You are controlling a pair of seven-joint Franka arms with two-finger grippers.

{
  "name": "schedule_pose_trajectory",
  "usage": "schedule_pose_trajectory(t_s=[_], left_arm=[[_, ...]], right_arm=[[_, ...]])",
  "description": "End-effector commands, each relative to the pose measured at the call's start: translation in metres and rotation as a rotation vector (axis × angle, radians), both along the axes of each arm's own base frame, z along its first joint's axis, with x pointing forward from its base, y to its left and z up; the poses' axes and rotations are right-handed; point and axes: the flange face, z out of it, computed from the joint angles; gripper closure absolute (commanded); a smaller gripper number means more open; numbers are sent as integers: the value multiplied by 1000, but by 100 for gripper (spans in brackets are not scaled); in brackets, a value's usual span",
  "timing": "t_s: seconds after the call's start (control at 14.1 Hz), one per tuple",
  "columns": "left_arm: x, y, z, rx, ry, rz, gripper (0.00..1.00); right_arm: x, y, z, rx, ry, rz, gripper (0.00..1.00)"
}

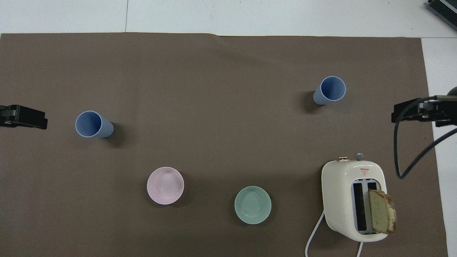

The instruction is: Stack blue cups with both arms

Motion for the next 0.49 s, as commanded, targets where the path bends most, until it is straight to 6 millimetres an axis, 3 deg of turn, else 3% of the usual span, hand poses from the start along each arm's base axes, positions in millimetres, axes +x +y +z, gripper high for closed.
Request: schedule_pose_trajectory(t_s=[0.0, 0.42], left_arm=[[-5, 5, 1, -40, -1, 27, 0], [-7, 5, -1, -46, 5, 24, 0]], right_arm=[[-5, -5, 1, -8, -6, 6, 0], [-5, -6, 1, -8, -5, -6, 0]])
